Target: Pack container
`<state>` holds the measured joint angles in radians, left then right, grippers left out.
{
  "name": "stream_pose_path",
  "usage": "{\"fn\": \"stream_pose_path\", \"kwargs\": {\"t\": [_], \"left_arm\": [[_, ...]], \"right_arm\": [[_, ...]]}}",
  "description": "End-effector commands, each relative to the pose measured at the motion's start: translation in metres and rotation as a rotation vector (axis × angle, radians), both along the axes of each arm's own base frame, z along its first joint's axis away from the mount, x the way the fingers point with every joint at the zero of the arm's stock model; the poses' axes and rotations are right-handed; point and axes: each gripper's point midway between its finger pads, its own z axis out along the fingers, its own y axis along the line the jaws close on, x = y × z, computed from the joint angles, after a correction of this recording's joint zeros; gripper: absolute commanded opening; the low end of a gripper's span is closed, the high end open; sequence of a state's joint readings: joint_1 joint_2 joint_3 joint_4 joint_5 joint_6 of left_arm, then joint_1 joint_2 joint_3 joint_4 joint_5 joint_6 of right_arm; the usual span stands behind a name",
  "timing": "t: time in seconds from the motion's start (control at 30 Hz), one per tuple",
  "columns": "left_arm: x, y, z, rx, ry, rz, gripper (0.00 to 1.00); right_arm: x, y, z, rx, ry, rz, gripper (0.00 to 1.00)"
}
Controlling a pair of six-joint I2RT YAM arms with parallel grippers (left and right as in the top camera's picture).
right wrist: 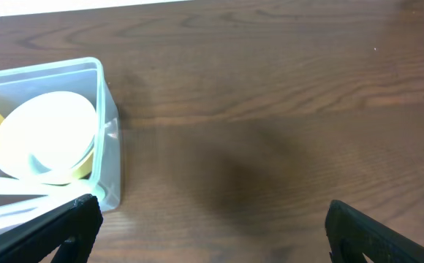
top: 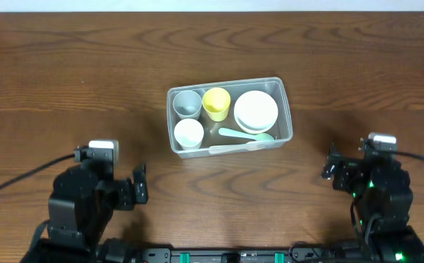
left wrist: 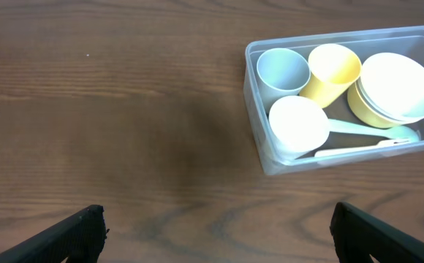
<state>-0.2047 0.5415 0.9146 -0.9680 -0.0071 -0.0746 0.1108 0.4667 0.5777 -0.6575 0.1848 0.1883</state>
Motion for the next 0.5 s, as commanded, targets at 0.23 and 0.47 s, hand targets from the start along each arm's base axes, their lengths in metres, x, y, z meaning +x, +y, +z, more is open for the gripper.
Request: {"fn": "stream_pose_path", "kwargs": {"t": [0.23,0.47], "left_arm": [[-0.002,0.002,-0.004,-0.006,-0.004,0.018,0.98],[-0.002,0.002,-0.004,-0.006,-0.004,0.018,0.98]], "right_arm": [[-0.004,0.000,-0.006,0.017,-0.001,-0.014,0.99],[-0.014,-0.001,-0.020,0.007,0.069,-0.014,0.99]]}}
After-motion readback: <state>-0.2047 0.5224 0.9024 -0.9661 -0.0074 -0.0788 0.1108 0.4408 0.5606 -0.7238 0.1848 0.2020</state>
